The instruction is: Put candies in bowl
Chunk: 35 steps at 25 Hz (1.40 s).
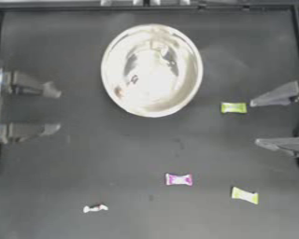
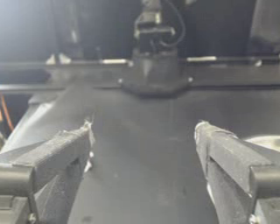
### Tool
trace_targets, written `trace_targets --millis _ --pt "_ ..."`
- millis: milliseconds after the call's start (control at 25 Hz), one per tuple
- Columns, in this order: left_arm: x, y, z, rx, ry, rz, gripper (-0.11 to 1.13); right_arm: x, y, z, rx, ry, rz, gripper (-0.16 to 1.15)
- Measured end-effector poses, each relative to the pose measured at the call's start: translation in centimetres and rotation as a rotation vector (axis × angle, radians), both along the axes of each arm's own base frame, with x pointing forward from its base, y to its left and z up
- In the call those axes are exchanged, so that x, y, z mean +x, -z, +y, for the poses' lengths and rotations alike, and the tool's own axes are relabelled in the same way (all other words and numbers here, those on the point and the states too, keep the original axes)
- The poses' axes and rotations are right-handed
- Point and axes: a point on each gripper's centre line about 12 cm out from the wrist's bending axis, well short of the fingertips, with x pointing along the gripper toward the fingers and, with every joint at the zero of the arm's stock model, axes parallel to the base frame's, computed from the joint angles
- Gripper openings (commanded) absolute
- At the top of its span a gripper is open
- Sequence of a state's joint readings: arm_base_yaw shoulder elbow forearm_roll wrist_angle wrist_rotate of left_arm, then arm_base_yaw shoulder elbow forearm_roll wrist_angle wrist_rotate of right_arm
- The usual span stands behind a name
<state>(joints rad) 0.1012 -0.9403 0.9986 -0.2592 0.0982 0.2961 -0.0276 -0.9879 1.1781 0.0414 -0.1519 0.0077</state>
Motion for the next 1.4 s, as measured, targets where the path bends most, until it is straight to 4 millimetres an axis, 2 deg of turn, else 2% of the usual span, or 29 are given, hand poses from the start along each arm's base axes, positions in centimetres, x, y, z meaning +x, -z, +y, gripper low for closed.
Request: trace_targets --millis 280,720,1080,1400 --pt "-0.6 1.6 -0.4 -0.017 0.010 0.006 0.93 0.1 -0.3 -1.2 0.021 0.061 0.120 0.99" --pt "-0.4 1.9 -0.7 -0.020 0.025 0.021 0.94 -2.2 -0.9 -5.3 0.103 0.268 0.600 0.99" --pt "-0.3 2.0 -0.7 -0.020 0.025 0.022 0.95 -1.4 0.8 -7.4 0.038 0.276 0.870 0.99" --pt "-0.3 2.0 -0.7 -0.020 0.026 0.021 0.96 -0.4 3.5 -10.1 0.058 0.238 1.022 0.99"
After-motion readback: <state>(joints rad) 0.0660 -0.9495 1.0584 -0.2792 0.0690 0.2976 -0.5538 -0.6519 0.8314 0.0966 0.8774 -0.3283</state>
